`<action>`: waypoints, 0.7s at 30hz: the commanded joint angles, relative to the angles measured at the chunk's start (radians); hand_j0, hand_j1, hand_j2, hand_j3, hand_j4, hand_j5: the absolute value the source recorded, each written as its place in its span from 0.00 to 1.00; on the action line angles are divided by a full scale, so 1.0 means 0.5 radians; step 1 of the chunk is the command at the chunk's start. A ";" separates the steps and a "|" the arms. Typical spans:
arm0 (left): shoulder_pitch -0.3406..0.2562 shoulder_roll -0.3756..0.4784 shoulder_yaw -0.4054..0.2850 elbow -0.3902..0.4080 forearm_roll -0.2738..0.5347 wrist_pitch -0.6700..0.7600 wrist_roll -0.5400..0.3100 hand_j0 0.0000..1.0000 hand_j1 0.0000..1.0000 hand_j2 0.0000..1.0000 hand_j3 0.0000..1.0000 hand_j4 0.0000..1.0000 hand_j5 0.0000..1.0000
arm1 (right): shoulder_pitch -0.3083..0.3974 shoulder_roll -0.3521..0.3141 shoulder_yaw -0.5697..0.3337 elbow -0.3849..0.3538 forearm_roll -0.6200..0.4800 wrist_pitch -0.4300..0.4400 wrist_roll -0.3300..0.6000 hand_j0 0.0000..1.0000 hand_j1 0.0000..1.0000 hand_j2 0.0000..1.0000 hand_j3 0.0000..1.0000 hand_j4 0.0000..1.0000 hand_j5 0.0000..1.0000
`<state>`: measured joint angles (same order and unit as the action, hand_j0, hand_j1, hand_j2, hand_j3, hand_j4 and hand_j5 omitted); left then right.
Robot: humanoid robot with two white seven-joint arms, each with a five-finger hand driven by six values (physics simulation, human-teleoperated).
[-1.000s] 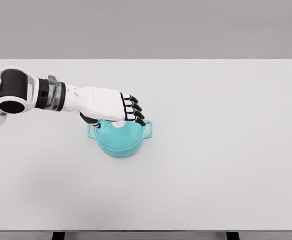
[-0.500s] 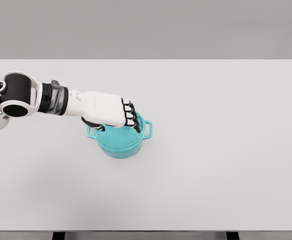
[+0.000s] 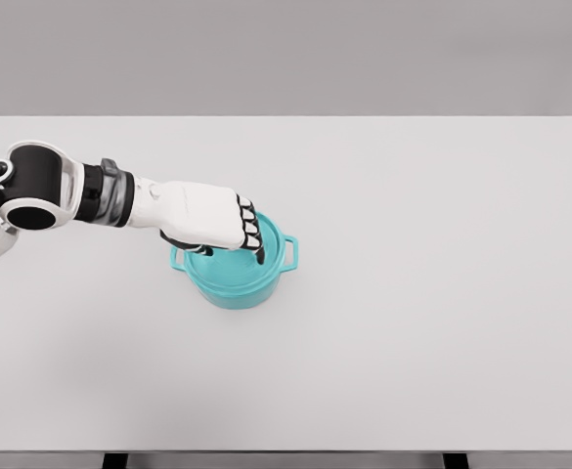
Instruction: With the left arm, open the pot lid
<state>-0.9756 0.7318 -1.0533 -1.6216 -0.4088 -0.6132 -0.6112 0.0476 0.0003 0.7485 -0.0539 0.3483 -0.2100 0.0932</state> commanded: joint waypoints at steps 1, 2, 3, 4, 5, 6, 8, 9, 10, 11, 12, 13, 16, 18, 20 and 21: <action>0.000 0.003 -0.001 0.000 0.008 0.005 0.001 0.67 0.67 0.67 0.67 0.67 0.67 | 0.000 -0.001 0.000 0.000 0.000 0.000 0.001 1.00 1.00 1.00 1.00 1.00 1.00; 0.000 0.003 -0.001 0.000 -0.008 0.005 0.001 0.65 0.65 0.65 0.65 0.65 0.65 | 0.003 -0.001 0.000 0.000 0.000 0.000 0.001 1.00 1.00 1.00 1.00 1.00 1.00; 0.000 0.003 -0.001 0.000 -0.026 0.005 0.001 0.62 0.62 0.62 0.62 0.62 0.62 | 0.003 -0.001 0.000 0.000 0.000 0.000 0.001 1.00 1.00 1.00 1.00 1.00 1.00; 0.000 0.006 -0.001 0.000 -0.032 0.005 0.001 0.60 0.60 0.60 0.60 0.60 0.60 | 0.000 -0.001 0.000 0.000 0.000 0.000 0.001 1.00 1.00 1.00 1.00 1.00 1.00; 0.000 0.006 -0.001 0.000 -0.032 0.005 0.001 0.57 0.57 0.57 0.57 0.57 0.57 | 0.003 -0.001 0.000 -0.003 0.000 0.000 0.001 1.00 1.00 1.00 1.00 1.00 1.00; 0.000 0.006 -0.001 0.000 -0.032 0.005 0.001 0.55 0.55 0.55 0.55 0.55 0.55 | 0.000 -0.001 0.000 -0.003 0.000 0.000 0.001 1.00 1.00 1.00 1.00 1.00 1.00; 0.000 0.006 -0.001 0.000 -0.032 0.005 0.001 0.54 0.54 0.54 0.54 0.54 0.54 | 0.003 -0.001 0.000 0.000 0.000 0.000 0.001 1.00 1.00 1.00 1.00 1.00 1.00; 0.000 0.009 -0.001 -0.003 -0.032 0.005 0.001 0.51 0.51 0.51 0.51 0.51 0.51 | 0.000 -0.001 0.000 0.000 0.000 0.000 0.001 1.00 1.00 1.00 1.00 1.00 1.00; -0.003 0.009 -0.001 -0.003 -0.032 0.005 0.001 0.51 0.51 0.51 0.51 0.51 0.51 | 0.000 -0.001 0.000 0.000 0.000 0.000 0.001 1.00 1.00 1.00 1.00 1.00 1.00; -0.003 0.012 -0.001 -0.003 -0.032 0.005 0.001 0.49 0.49 0.49 0.49 0.49 0.49 | 0.003 -0.001 0.000 0.000 0.000 0.000 0.001 1.00 1.00 1.00 1.00 1.00 1.00; -0.003 0.015 -0.001 -0.003 -0.032 0.005 0.001 0.48 0.48 0.48 0.48 0.48 0.48 | 0.000 -0.001 0.000 0.000 0.000 0.000 0.001 1.00 1.00 1.00 1.00 1.00 1.00; -0.003 0.018 -0.001 -0.003 -0.032 0.005 0.001 0.47 0.47 0.47 0.47 0.47 0.47 | 0.000 -0.001 0.000 0.000 0.000 0.000 0.001 1.00 1.00 1.00 1.00 1.00 1.00; -0.015 0.028 -0.001 -0.003 -0.032 0.005 0.001 0.45 0.45 0.45 0.45 0.45 0.45 | 0.000 -0.001 0.000 0.000 0.000 0.000 0.001 1.00 1.00 1.00 1.00 1.00 1.00; -0.021 0.052 0.002 0.000 -0.032 0.005 0.001 0.45 0.45 0.45 0.45 0.45 0.45 | 0.000 -0.001 0.000 -0.003 0.000 0.000 0.001 1.00 1.00 1.00 1.00 1.00 1.00; -0.028 0.119 0.014 -0.003 -0.029 0.005 0.001 0.45 0.45 0.45 0.45 0.45 0.45 | 0.003 -0.001 0.000 0.000 0.000 0.000 -0.002 1.00 1.00 1.00 1.00 1.00 1.00; -0.028 0.141 0.020 0.000 -0.029 0.005 0.001 0.45 0.45 0.45 0.45 0.45 0.45 | 0.000 -0.001 0.000 0.000 0.000 0.000 0.001 1.00 1.00 1.00 1.00 1.00 1.00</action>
<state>-0.9986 0.7826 -1.0480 -1.6223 -0.4264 -0.6128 -0.6110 0.0476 0.0003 0.7485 -0.0543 0.3483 -0.2100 0.0931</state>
